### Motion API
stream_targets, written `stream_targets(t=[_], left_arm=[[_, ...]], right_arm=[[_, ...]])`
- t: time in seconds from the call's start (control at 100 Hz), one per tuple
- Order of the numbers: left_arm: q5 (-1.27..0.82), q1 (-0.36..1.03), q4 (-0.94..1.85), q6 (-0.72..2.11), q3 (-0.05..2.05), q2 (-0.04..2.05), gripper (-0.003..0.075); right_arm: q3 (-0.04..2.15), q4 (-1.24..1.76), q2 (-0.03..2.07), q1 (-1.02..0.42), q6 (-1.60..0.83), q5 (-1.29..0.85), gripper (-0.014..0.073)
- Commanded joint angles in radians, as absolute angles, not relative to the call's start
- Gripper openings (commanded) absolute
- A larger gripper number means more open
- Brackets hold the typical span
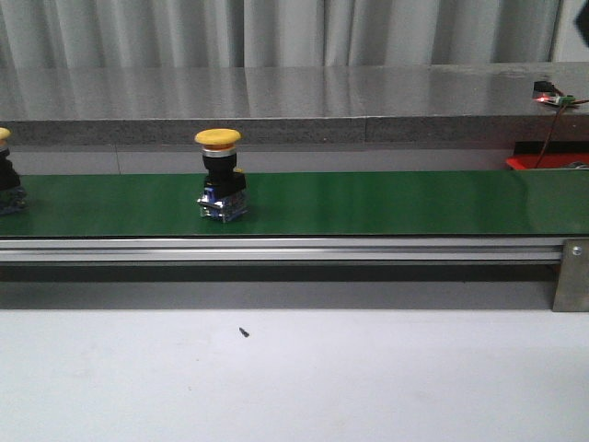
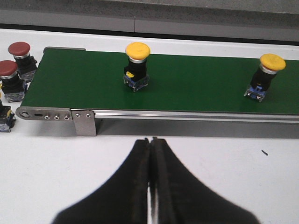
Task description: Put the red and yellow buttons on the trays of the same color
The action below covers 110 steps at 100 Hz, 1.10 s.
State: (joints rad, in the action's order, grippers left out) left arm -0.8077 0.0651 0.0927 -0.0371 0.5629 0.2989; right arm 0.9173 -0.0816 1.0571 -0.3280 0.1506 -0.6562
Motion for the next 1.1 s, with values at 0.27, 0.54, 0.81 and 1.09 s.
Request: stream_targets(t=[0.27, 0.54, 0.81, 1.09], left_arm=[[-0.744, 0.072, 0.1, -0.044, 0.588, 0.308, -0.002], [-0.744, 0.072, 0.1, -0.044, 0.588, 0.308, -0.002], [-0.744, 0.072, 0.1, -0.044, 0.588, 0.308, -0.002], [-0.744, 0.072, 0.1, -0.044, 0.588, 0.308, -0.002]], right_arm=[[1.287, -0.046, 1.362, -0.496, 0.036, -0.861, 0.0561], [1.55, 0.113, 1.572, -0.515, -0.096, -0.995, 0.0561], [1.668, 0.211, 1.72, -0.515, -0.303, -1.024, 0.0561], [1.684, 0.239, 1.795, -0.515, -0.437, -0.982, 0.0561]])
